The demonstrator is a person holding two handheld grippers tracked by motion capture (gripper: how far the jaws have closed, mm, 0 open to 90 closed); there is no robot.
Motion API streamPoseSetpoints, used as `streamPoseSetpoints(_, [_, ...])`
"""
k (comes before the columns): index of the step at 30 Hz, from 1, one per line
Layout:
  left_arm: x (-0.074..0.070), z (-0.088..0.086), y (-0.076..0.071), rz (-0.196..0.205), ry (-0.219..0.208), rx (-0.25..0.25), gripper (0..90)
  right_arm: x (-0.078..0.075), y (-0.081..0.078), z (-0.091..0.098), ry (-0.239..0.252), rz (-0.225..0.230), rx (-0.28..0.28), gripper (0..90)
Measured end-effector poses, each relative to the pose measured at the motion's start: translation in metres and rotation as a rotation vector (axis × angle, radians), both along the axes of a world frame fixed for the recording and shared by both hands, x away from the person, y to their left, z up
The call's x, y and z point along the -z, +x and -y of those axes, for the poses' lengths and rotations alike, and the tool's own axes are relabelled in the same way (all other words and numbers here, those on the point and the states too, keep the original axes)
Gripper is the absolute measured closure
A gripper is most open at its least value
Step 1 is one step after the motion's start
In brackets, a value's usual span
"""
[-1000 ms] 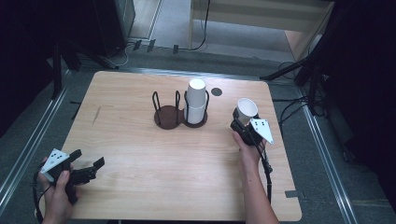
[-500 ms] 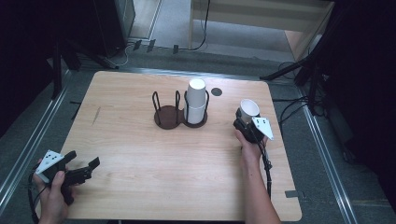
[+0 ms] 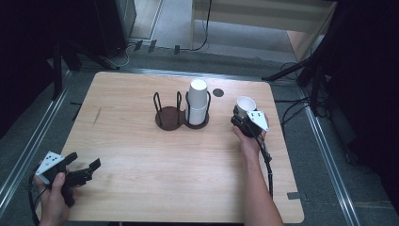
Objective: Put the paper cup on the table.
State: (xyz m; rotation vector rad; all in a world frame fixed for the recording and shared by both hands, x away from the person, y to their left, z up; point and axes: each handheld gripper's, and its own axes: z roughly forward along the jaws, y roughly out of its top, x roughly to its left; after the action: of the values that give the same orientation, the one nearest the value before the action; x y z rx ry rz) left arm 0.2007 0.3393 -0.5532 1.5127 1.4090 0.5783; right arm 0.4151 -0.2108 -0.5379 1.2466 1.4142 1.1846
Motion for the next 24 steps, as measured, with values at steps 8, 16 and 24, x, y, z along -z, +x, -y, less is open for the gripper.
streamPoseSetpoints(8, [-0.0001, 0.0009, 0.0004, -0.001, 0.006, 0.006, 0.0, 0.0022, 0.0042, 0.0005, -0.034, -0.02, 0.002, 27.6])
streamPoseSetpoints(16, [-0.0002, 0.0014, 0.0007, -0.002, 0.008, 0.009, 0.0, 0.0048, 0.0043, -0.0064, -0.115, -0.043, -0.028, 27.1])
streamPoseSetpoints(24, [-0.0001, 0.0017, 0.0009, -0.002, 0.009, 0.009, 0.0, 0.0057, 0.0058, -0.007, -0.122, -0.077, -0.036, 26.5])
